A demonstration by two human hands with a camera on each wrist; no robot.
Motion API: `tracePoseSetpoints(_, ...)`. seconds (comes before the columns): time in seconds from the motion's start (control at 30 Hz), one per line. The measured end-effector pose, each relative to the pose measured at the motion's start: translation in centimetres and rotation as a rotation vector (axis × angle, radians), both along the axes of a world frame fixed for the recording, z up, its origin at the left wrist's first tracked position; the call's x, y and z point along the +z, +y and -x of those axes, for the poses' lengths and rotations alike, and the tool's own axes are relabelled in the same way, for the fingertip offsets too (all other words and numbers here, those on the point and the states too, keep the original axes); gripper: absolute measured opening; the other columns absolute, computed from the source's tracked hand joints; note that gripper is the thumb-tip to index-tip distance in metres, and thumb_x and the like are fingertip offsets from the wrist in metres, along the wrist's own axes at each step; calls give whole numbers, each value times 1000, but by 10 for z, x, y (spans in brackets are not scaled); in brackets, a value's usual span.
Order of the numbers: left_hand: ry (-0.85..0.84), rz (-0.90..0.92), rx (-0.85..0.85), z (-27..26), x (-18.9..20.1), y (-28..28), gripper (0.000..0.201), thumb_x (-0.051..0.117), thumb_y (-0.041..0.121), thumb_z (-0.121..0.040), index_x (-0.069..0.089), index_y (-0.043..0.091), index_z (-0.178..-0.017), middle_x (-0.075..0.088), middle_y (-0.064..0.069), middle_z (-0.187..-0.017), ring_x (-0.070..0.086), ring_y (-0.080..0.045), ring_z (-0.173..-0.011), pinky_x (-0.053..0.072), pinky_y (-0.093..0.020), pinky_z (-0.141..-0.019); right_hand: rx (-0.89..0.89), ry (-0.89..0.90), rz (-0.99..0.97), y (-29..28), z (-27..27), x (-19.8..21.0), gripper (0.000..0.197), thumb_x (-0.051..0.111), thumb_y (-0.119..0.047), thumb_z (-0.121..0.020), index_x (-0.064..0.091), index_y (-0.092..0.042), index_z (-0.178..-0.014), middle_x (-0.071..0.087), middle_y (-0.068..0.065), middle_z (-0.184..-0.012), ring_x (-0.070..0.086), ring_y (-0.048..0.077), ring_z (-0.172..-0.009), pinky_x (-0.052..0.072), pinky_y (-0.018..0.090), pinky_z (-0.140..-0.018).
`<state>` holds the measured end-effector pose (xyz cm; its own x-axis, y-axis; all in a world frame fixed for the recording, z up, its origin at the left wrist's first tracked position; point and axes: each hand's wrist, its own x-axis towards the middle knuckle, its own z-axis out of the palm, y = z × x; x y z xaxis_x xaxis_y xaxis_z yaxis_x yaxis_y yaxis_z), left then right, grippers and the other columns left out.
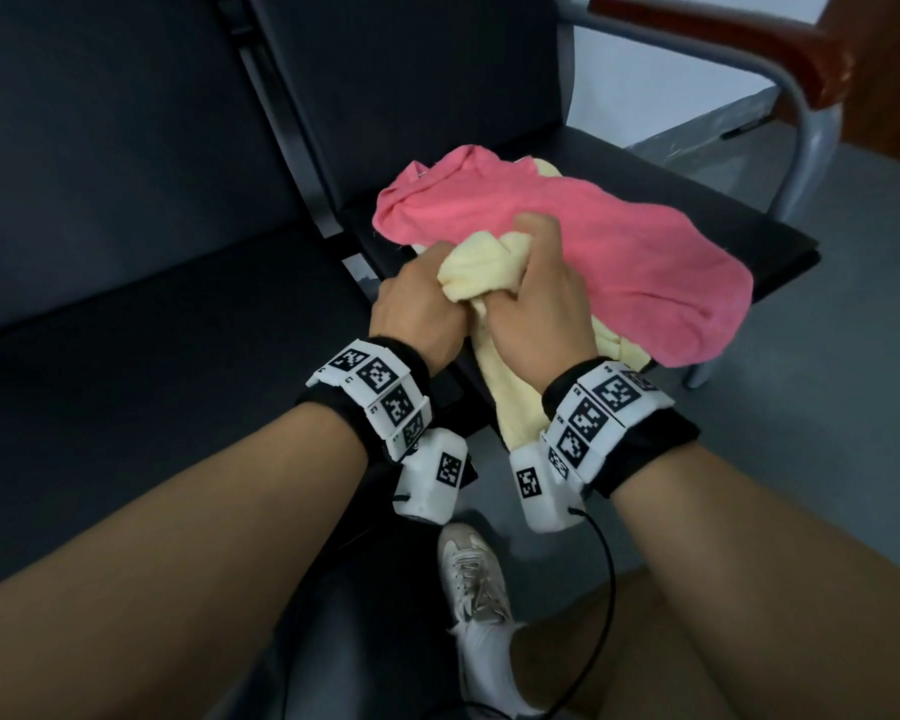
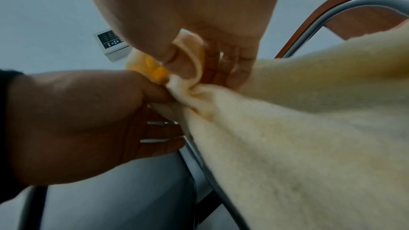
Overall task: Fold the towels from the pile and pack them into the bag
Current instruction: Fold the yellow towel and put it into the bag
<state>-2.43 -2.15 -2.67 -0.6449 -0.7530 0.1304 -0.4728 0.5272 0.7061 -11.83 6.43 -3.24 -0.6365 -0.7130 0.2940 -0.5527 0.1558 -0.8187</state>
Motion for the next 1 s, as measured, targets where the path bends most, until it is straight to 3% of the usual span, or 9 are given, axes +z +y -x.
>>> tracePoseSetpoints(0.13,101,5,20,0,0,-6,10,47,14,-91,52,20,-98,64,0,-90,62,-32,-95,52,-40,-78,-65,91,-129,1,10,-13,42,64,-21,-88,50,-7,-125,60,12,-113,58,31,-98,47,40,-79)
tracePoseSetpoints(0.33,317,34,30,1,22,-9,14,46,28,-99,54,18,-104,62,11,-87,60,-11,-80,45,-27,-66,-74,109,-304,2,13,-21,41,61,-22,-89,47,-9,-125,60,15,-114,60,37,-96,48,41,-76)
tracePoseSetpoints(0.47,392,56,-6,6,45,-13,14,51,41,-93,52,27,-93,61,17,-79,59,-7,-76,54,-37,-71,-6,147,-303,-2,14,-21,22,60,-19,-86,57,-10,-106,64,9,-93,60,34,-81,43,35,-66)
tracePoseSetpoints(0.53,420,70,-15,7,56,-17,16,52,41,-92,53,25,-92,60,18,-77,57,-6,-74,56,-44,-75,35,163,-260,-6,11,-18,13,60,-17,-86,62,-8,-96,66,7,-85,60,31,-75,48,37,-63)
tracePoseSetpoints(0.6,440,97,-10,9,67,-20,18,51,38,-91,54,21,-96,60,16,-81,57,-7,-77,55,-44,-76,85,163,-264,-14,8,-20,16,59,-23,-83,65,-15,-96,68,3,-86,64,25,-75,53,37,-62)
tracePoseSetpoints(0.67,489,103,-15,8,81,-24,12,52,37,-86,53,27,-93,58,17,-80,56,-7,-77,54,-41,-76,123,149,-319,-23,7,-27,28,57,-34,-75,64,-23,-100,67,-4,-89,65,18,-76,52,31,-59)
tracePoseSetpoints(0.77,520,91,-8,4,101,-30,13,52,41,-86,51,27,-88,59,15,-81,58,-7,-77,54,-37,-78,94,137,-343,-32,6,-35,42,52,-47,-70,60,-17,-97,64,0,-87,67,23,-72,56,36,-57)
tracePoseSetpoints(0.87,535,141,-10,-1,113,-35,23,53,36,-88,57,16,-98,67,1,-94,66,-20,-89,57,-49,-86,-25,140,-251,-37,3,-26,42,56,-49,-75,58,-14,-97,63,4,-88,63,25,-72,55,39,-62)
tracePoseSetpoints(1.0,584,147,1,-14,120,-41,5,53,36,-85,51,32,-85,59,17,-82,58,-8,-81,57,-43,-83,44,185,-189,-54,-8,-12,34,54,-50,-71,52,-18,-84,58,-2,-75,60,21,-65,49,36,-54)
